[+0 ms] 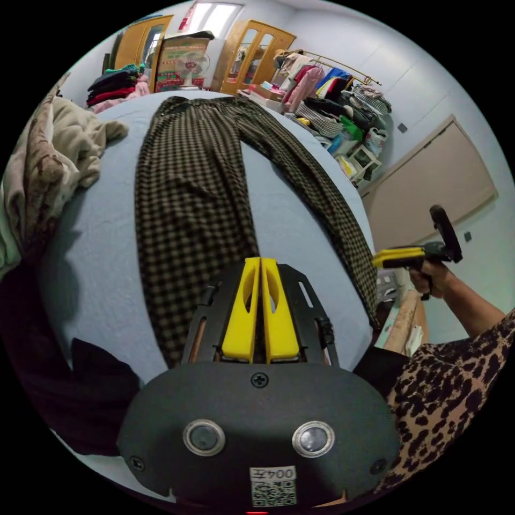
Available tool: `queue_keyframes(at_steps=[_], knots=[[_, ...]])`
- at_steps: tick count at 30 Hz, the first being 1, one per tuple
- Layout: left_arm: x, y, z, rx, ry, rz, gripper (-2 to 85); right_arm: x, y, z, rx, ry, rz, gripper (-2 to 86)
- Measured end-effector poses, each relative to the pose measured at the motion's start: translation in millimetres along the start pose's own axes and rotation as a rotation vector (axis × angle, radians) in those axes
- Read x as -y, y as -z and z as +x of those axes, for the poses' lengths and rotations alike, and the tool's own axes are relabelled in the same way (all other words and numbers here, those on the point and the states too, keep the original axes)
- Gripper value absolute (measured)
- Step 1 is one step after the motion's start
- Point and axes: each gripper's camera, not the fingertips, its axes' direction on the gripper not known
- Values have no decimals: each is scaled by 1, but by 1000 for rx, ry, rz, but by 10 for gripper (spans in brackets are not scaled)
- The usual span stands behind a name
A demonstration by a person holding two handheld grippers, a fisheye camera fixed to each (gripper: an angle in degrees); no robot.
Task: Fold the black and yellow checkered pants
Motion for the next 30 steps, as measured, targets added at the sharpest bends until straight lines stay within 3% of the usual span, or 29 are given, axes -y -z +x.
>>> queue_keyframes(at_steps=[5, 11, 25, 30], knots=[[-26, -26, 38, -27, 18, -90, 1, 53, 49, 37, -7, -78, 152, 90], [-47, -47, 70, 74, 124, -141, 1, 107, 63, 41, -24, -35, 142, 89], [-66, -66, 92, 136, 279, -129, 1, 84, 94, -2, -285, 217, 85, 75], [-72, -71, 95, 129, 288, -130, 1, 75, 125, 21, -205, 162, 49, 73]])
